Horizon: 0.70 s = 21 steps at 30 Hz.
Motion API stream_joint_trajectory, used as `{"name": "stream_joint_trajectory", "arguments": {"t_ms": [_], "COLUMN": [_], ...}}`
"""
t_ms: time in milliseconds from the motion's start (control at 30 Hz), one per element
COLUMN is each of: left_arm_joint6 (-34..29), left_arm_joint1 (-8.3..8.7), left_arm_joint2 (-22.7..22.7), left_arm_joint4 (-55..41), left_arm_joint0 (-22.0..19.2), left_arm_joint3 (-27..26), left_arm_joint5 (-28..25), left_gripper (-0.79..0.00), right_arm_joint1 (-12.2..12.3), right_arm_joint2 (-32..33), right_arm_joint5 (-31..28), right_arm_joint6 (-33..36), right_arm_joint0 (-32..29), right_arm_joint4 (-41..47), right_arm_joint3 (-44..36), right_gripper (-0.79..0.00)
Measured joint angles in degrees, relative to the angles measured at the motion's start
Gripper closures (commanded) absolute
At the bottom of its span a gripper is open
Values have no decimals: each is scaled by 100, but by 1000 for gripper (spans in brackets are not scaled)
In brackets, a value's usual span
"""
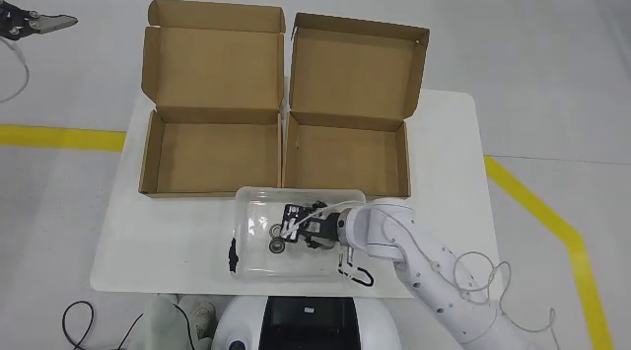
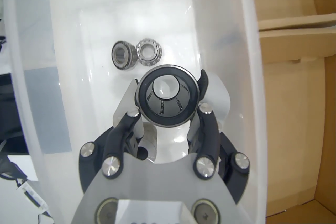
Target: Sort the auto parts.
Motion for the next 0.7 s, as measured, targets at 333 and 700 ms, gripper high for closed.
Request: {"name": "stream_joint_trajectory", "arguments": {"t_ms": [333,700], "left_arm_joint6": [0,0], "left_arm_joint1": [0,0], "left_arm_joint2": [0,0], "left_arm_joint4": [0,0], "left_arm_joint0": [0,0], "left_arm_joint3": [0,0], "left_arm_joint5": [0,0], "left_gripper": [-785,-785], "right_arm_joint1": [120,164], "right_arm_joint2": [447,899], "right_arm_joint5": [131,372], "right_arm_joint6": [-1597,-4002], "right_arm_joint0": [-308,-398], "right_arm_joint4": [-199,-137], "right_arm_joint3": [-423,-177], "right_gripper": [0,0]}}
